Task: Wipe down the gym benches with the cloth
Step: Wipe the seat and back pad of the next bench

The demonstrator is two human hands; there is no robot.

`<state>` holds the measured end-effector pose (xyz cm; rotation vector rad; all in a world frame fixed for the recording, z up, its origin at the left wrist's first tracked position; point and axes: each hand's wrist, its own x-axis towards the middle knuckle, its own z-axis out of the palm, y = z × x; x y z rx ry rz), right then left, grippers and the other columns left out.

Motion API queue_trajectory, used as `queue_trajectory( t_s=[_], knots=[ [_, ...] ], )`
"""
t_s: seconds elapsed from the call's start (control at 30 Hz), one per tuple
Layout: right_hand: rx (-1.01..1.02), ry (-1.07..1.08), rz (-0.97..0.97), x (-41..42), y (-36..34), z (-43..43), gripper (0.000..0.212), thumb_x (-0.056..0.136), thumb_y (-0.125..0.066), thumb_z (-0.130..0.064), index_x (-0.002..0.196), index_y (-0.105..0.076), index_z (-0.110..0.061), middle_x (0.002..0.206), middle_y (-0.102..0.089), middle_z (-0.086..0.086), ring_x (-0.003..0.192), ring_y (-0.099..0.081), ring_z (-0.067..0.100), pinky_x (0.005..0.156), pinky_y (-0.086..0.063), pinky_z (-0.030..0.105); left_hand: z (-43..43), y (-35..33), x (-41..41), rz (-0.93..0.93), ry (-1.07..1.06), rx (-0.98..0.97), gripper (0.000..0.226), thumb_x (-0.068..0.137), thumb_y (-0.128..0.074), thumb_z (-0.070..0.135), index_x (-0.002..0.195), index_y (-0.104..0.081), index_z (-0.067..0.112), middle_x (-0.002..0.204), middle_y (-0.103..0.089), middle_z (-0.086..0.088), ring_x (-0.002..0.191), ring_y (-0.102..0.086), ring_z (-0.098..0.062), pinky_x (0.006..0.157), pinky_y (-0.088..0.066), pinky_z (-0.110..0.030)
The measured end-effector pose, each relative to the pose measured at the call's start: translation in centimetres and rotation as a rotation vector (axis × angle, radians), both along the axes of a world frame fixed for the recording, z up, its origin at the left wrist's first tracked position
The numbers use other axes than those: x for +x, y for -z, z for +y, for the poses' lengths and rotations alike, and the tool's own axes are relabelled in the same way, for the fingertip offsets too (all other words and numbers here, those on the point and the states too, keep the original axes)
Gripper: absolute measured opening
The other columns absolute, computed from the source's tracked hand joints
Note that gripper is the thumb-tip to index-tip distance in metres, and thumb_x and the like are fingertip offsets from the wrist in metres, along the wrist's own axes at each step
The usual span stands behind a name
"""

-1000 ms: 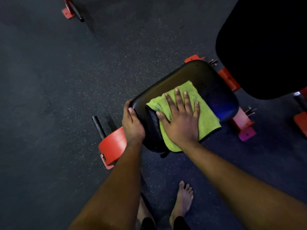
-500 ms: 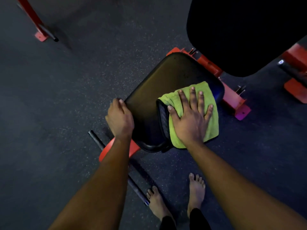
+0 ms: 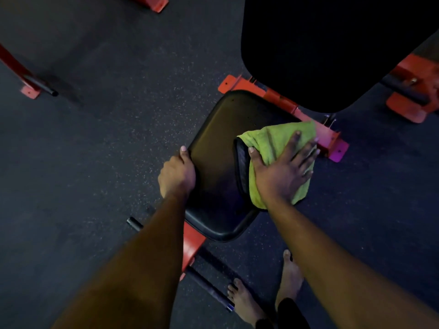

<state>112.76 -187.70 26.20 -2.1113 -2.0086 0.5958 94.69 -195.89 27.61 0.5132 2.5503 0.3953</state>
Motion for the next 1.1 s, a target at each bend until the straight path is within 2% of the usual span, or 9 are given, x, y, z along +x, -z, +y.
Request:
queue_trajectory(
  t_s=[0.17, 0.3, 0.4, 0.57, 0.63, 0.77, 0.93, 1.0, 1.1],
  knots=[
    [0.034, -0.055, -0.153, -1.0, -0.1, 2.4, 0.104, 0.084, -0.03, -0.083, 0.159, -0.005, -0.016, 0.163, -0.001, 0.022, 0.149, -0.003, 0.044, 0.119, -0.012, 0.058, 0.0, 0.2, 0.0, 0.041, 0.011, -0.009, 0.069, 0.103, -0.018, 0.052, 0.123, -0.056, -0.003, 0.126, -0.057, -0.028, 0.117, -0.053, -0.042, 0.097, -0.038, -0.047],
    [0.017, -0.11, -0.222, -3.8, -0.7, 5.5, 0.097, 0.087, -0.031, -0.078, 0.158, -0.014, -0.015, 0.164, -0.011, 0.018, 0.149, -0.008, 0.042, 0.118, -0.008, 0.058, 0.0, 0.6, -0.1, 0.038, 0.013, -0.006, 0.07, 0.103, -0.018, 0.052, 0.123, -0.057, -0.002, 0.125, -0.057, -0.028, 0.116, -0.053, -0.042, 0.097, -0.038, -0.046],
    [0.029, -0.269, -0.215, -6.4, -0.9, 7.7, 0.091, 0.088, -0.035, -0.075, 0.156, -0.022, -0.016, 0.163, -0.021, 0.013, 0.148, -0.016, 0.038, 0.118, -0.008, 0.054, -0.1, 0.5, -0.1, 0.041, 0.014, 0.006, 0.07, 0.103, -0.017, 0.052, 0.124, -0.057, -0.001, 0.125, -0.057, -0.027, 0.116, -0.053, -0.042, 0.097, -0.038, -0.046],
    [0.16, -0.64, -0.195, -4.2, -0.8, 5.7, 0.078, 0.094, -0.029, -0.068, 0.156, -0.026, -0.022, 0.164, -0.018, 0.008, 0.149, -0.017, 0.037, 0.119, -0.014, 0.055, 0.0, -0.1, 0.0, 0.019, 0.01, 0.022, 0.069, 0.103, -0.018, 0.052, 0.125, -0.056, -0.001, 0.127, -0.057, -0.027, 0.118, -0.052, -0.041, 0.098, -0.037, -0.046],
    [0.177, -0.796, -0.201, -1.4, -0.9, 4.3, 0.074, 0.096, -0.026, -0.068, 0.157, -0.02, -0.026, 0.166, -0.012, 0.003, 0.152, -0.011, 0.032, 0.12, -0.014, 0.054, 0.0, -0.1, -0.1, 0.014, 0.001, 0.021, 0.069, 0.103, -0.019, 0.052, 0.124, -0.057, -0.001, 0.126, -0.057, -0.028, 0.117, -0.053, -0.042, 0.097, -0.038, -0.045],
    [0.139, -0.686, -0.227, 1.0, -1.2, 4.1, 0.073, 0.097, -0.021, -0.069, 0.158, -0.014, -0.031, 0.167, -0.005, -0.002, 0.153, -0.005, 0.025, 0.121, -0.01, 0.053, 0.0, 0.1, -0.3, 0.012, -0.02, 0.012, 0.068, 0.103, -0.02, 0.052, 0.123, -0.058, -0.001, 0.125, -0.058, -0.028, 0.116, -0.053, -0.042, 0.097, -0.038, -0.046],
    [0.101, -0.473, -0.216, -7.0, -0.9, 7.6, 0.073, 0.095, -0.028, -0.066, 0.156, -0.026, -0.027, 0.165, -0.016, 0.002, 0.151, -0.015, 0.029, 0.118, -0.012, 0.052, -0.2, 0.4, -0.5, 0.001, -0.025, 0.024, 0.066, 0.104, -0.021, 0.05, 0.125, -0.057, 0.0, 0.127, -0.057, -0.028, 0.117, -0.052, -0.043, 0.097, -0.038, -0.046],
    [0.071, -0.554, -0.206, -10.6, -0.9, 9.1, 0.07, 0.095, -0.031, -0.065, 0.154, -0.029, -0.027, 0.164, -0.02, 0.0, 0.15, -0.015, 0.029, 0.118, -0.01, 0.05, -0.2, 0.5, -0.5, -0.015, -0.035, 0.041, 0.066, 0.104, -0.02, 0.05, 0.125, -0.057, -0.001, 0.128, -0.056, -0.028, 0.118, -0.052, -0.043, 0.098, -0.037, -0.046],
    [0.104, -0.833, -0.222, -11.4, -0.7, 8.8, 0.069, 0.094, -0.03, -0.066, 0.152, -0.035, -0.029, 0.163, -0.024, -0.004, 0.151, -0.015, 0.028, 0.12, -0.009, 0.05, -0.4, 0.3, -0.6, -0.05, -0.065, 0.068, 0.064, 0.104, -0.022, 0.048, 0.127, -0.056, -0.001, 0.13, -0.055, -0.028, 0.12, -0.051, -0.043, 0.099, -0.036, -0.046]
  ],
)
